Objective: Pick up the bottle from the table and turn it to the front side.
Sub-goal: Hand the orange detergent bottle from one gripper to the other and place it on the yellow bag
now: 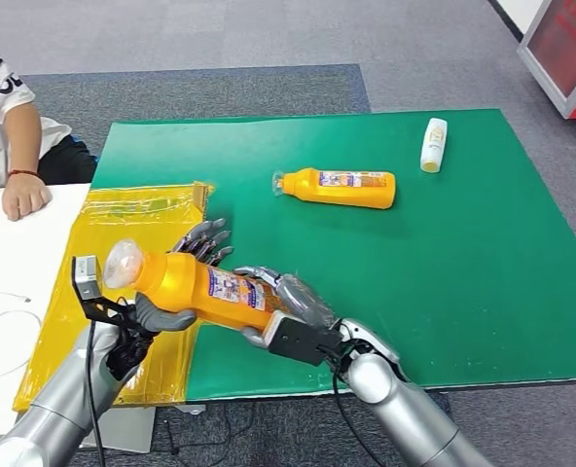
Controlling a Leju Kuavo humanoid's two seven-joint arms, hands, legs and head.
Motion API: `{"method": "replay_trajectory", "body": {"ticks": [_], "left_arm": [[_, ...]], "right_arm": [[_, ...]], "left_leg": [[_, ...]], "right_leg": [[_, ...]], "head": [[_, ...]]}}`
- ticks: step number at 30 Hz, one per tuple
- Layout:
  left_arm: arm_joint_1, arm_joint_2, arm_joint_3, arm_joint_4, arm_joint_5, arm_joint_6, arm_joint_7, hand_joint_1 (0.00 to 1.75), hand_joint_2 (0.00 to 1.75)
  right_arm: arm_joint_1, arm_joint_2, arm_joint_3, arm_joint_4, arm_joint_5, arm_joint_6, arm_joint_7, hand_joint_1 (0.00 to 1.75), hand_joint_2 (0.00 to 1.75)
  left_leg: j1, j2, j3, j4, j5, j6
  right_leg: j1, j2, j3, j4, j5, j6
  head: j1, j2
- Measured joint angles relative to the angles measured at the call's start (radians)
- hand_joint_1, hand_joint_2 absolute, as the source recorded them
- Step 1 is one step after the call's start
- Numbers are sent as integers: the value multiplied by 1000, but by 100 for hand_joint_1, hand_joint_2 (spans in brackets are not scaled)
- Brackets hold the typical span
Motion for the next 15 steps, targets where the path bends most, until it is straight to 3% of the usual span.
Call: {"method": "replay_trajectory", "body": {"ticks": [1, 2, 15], "left_arm": [[0, 0, 0, 0, 0, 0, 0, 142, 175], [0, 0, 0, 1, 0, 1, 0, 172, 175], [1, -2, 0, 1, 1, 11, 0, 175, 175]], "right_arm": [[0, 0, 0, 0, 5, -5, 0, 175, 175], [0, 1, 0, 0, 9, -10, 1, 175, 175], [2, 1, 9, 0, 22, -23, 4, 175, 175]], "left_leg": [[0, 0, 0, 0, 0, 0], [0, 0, 0, 0, 0, 0], [0, 0, 0, 0, 0, 0]], "right_leg": [[0, 0, 0, 0, 0, 0], [0, 0, 0, 0, 0, 0], [0, 0, 0, 0, 0, 0]], "head": [[0, 0], [0, 0], [0, 0]]}}
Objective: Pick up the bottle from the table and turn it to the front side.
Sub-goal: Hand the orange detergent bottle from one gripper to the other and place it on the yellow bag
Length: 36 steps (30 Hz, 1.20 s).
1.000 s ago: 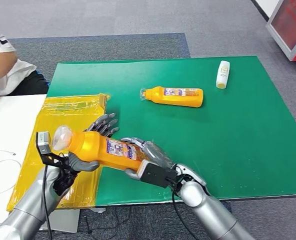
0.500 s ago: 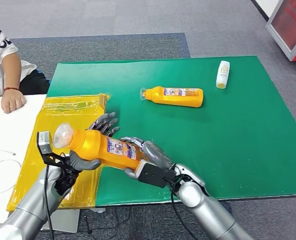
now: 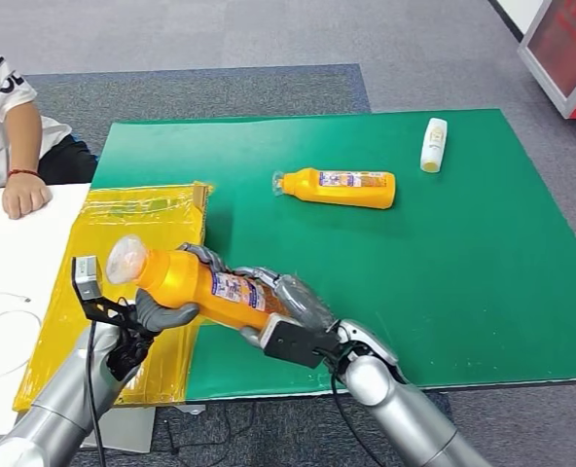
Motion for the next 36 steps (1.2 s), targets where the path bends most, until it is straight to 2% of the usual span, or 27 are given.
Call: {"method": "replay_trajectory", "body": {"ticks": [5, 7, 9, 11, 12, 20, 28, 33, 36], "left_arm": [[0, 0, 1, 0, 0, 0, 0, 175, 175], [0, 0, 1, 0, 0, 1, 0, 175, 175], [0, 0, 1, 0, -1, 1, 0, 175, 175], [0, 0, 1, 0, -3, 2, 0, 175, 175], [0, 0, 1, 0, -6, 3, 1, 175, 175], [11, 5, 1, 1, -33, 8, 0, 175, 175], [16, 17, 0, -6, -110, 42, -24, 175, 175], [18, 34, -10, -25, -239, 144, -5, 175, 175], [7, 48, -32, -40, -365, 258, 66, 175, 175]], "right_arm": [[0, 0, 4, 0, 1, -2, 2, 175, 175], [0, 0, 4, 0, 2, -3, 3, 136, 175], [0, 0, 5, 0, 2, -4, 3, 54, 175], [0, 0, 5, 1, -2, -4, 4, 5, 175], [0, 0, 5, 2, -7, -3, 4, 0, 175], [-1, 6, -3, 9, -108, 47, -2, 0, 175], [1, 10, -57, 34, -244, 104, -3, 0, 175], [3, 11, -105, 52, -290, 108, -3, 0, 175], [10, 11, -139, 59, -303, 96, 2, 0, 175]], "left_leg": [[0, 0, 0, 0, 0, 0], [0, 0, 0, 0, 0, 0], [0, 0, 0, 0, 0, 0], [0, 0, 0, 0, 0, 0], [0, 0, 0, 0, 0, 0], [0, 0, 0, 0, 0, 0], [0, 0, 0, 0, 0, 0], [0, 0, 0, 0, 0, 0], [0, 0, 0, 0, 0, 0]], "right_leg": [[0, 0, 0, 0, 0, 0], [0, 0, 0, 0, 0, 0], [0, 0, 0, 0, 0, 0], [0, 0, 0, 0, 0, 0], [0, 0, 0, 0, 0, 0], [0, 0, 0, 0, 0, 0], [0, 0, 0, 0, 0, 0], [0, 0, -1, 0, 0, 0], [0, 0, -1, 0, 0, 0]], "head": [[0, 0], [0, 0], [0, 0], [0, 0], [0, 0], [0, 0], [0, 0], [0, 0], [0, 0]]}}
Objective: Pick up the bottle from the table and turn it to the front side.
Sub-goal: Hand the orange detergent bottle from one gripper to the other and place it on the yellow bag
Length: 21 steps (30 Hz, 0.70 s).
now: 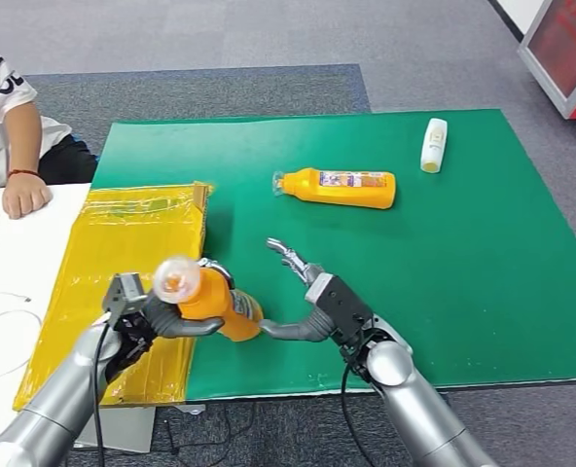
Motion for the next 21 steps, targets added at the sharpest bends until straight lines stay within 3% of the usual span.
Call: {"method": "replay_trajectory", "body": {"ticks": [4, 9, 15, 21], "left_arm": [[-60, 10, -59, -19, -185, 147, 148, 175, 175], [-154, 3, -165, -28, -364, 231, 314, 175, 175], [-226, -25, -263, -25, -480, 276, 444, 175, 175], [-299, -63, -326, -18, -503, 242, 496, 175, 175]], "right_arm": [[16, 0, -50, 2, -10, -20, 12, 0, 175], [31, 0, -102, 2, -8, -31, 19, 0, 175], [41, 1, -137, 4, 9, -39, 26, 0, 175], [42, 5, -153, 15, 15, -44, 29, 0, 175]], "left_leg": [[0, -1, 0, 0, 0, 0], [0, -1, 1, 0, 1, 0], [0, -1, 0, 0, 2, -1], [0, -1, -1, 0, 2, -1]], "right_leg": [[0, -1, 1, 0, 0, 0], [0, -1, 1, 0, 1, -1], [0, -1, 1, 0, 2, -1], [0, -1, 0, 0, 2, -1]], "head": [[0, 0], [0, 0], [0, 0], [0, 0]]}}
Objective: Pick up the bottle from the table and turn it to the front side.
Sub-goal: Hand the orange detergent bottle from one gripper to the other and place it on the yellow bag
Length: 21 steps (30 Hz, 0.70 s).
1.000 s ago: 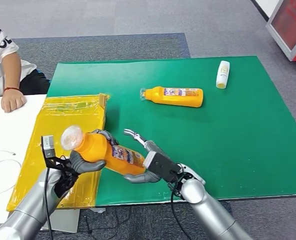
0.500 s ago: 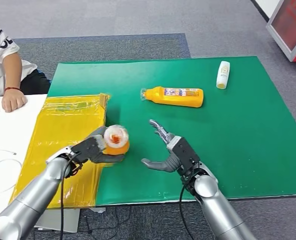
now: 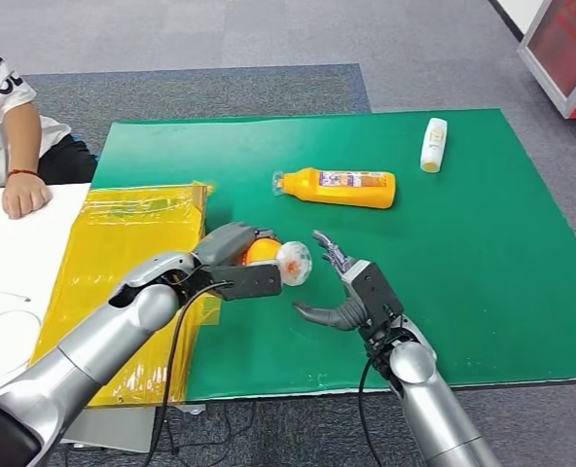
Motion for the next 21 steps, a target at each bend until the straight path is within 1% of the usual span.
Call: {"method": "replay_trajectory", "body": {"ticks": [5, 10, 12, 14, 17, 21], "left_arm": [[-75, -7, -51, 16, 20, -105, 25, 175, 175], [-183, -10, -129, 52, 42, -233, 60, 175, 175], [-222, -13, -155, 65, 87, -280, 59, 175, 175], [-259, -9, -178, 78, 172, -322, 35, 175, 175], [-309, 8, -215, 92, 293, -344, 0, 175, 175], [-356, 28, -253, 114, 351, -345, -5, 175, 175]], "right_arm": [[-4, 3, -3, 20, 1, -7, 0, 0, 175], [-28, 8, -5, 47, 3, -16, 2, 0, 175], [-42, 13, -5, 55, 5, -24, 8, 0, 175], [-55, 15, -5, 64, 2, -32, 10, 0, 175], [-71, 15, -4, 80, -5, -44, 4, 0, 175], [-91, 15, -4, 96, -8, -59, 0, 0, 175]], "left_leg": [[0, 0, 0, 0, 0, 0], [0, 0, 0, 0, 1, -1], [0, 0, -1, 0, 1, 0], [0, 0, -1, 0, 1, 0], [0, 0, -1, 0, 1, 0], [0, 0, -1, 0, 1, 0]], "right_leg": [[0, 0, -1, 0, 0, 0], [0, 0, -1, 0, 1, 0], [0, 0, -1, 0, 1, 0], [0, 0, 0, 0, 1, 0], [0, 0, -1, 1, 1, 0], [0, 0, -1, 1, 1, 0]], "head": [[0, 0], [0, 0], [0, 0], [0, 0], [0, 0], [0, 0]]}}
